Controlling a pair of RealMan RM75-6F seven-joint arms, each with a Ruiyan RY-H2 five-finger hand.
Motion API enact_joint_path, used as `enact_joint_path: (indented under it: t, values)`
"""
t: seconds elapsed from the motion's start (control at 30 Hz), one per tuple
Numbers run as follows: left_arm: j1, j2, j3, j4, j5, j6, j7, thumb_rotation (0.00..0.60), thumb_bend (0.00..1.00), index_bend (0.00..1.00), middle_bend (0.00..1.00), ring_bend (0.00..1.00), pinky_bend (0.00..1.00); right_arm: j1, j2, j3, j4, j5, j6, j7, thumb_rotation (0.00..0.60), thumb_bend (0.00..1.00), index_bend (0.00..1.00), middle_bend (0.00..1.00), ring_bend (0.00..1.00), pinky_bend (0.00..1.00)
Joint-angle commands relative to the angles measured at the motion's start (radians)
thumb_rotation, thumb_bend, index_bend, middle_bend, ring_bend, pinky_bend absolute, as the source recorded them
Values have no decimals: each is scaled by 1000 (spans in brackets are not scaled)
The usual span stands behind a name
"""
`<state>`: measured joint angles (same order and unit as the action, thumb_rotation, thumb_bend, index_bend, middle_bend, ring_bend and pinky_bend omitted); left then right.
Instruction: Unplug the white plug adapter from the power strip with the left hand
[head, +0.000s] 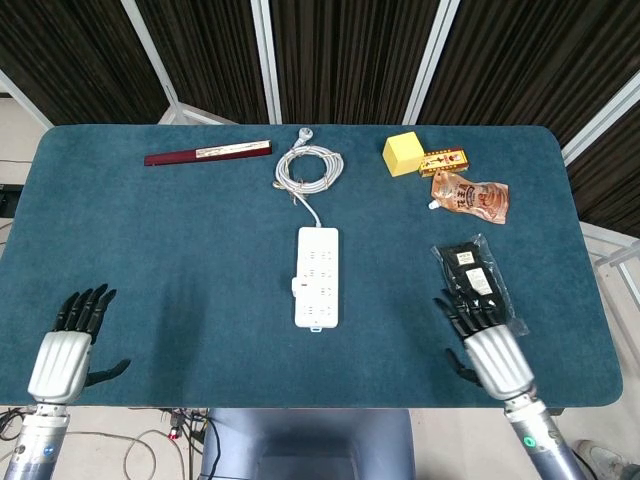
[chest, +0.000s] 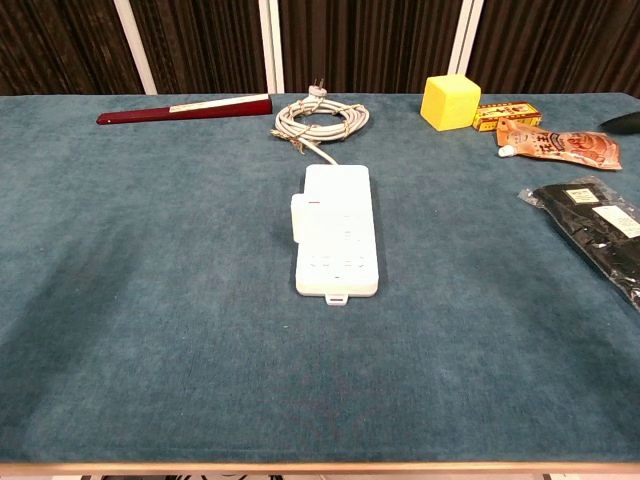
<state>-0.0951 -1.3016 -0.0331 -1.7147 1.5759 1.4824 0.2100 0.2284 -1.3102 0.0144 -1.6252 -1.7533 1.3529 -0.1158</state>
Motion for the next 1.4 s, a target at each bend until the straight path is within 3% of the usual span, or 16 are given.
enact_joint_path:
  t: [0.03,0.3,0.67,1.0,1.4]
  values:
    - [-57,29,-50,-85,-17,-53,51,600,0,48,1,0,18,47,-46,-6,-49,-2,-83,-80,600,479,8,77,1,50]
    - [-205,41,-172,-234,-135,-212,196,600,3,70,25,0,19,84,-157,-21,-67,43,-193,-180,600,479,20,80,4,53]
    - [-383,-12,-288,-271,-364,-359,362,600,13,82,34,0,27,116,-293,1,-14,119,-265,-257,600,479,23,80,8,53]
    - [-507,-58,-336,-246,-529,-399,463,600,17,91,38,0,27,157,-394,29,52,186,-316,-277,600,479,51,91,20,65]
    - [-614,-122,-333,-201,-631,-402,524,600,17,92,40,0,27,206,-490,56,130,220,-345,-270,600,479,51,91,20,65]
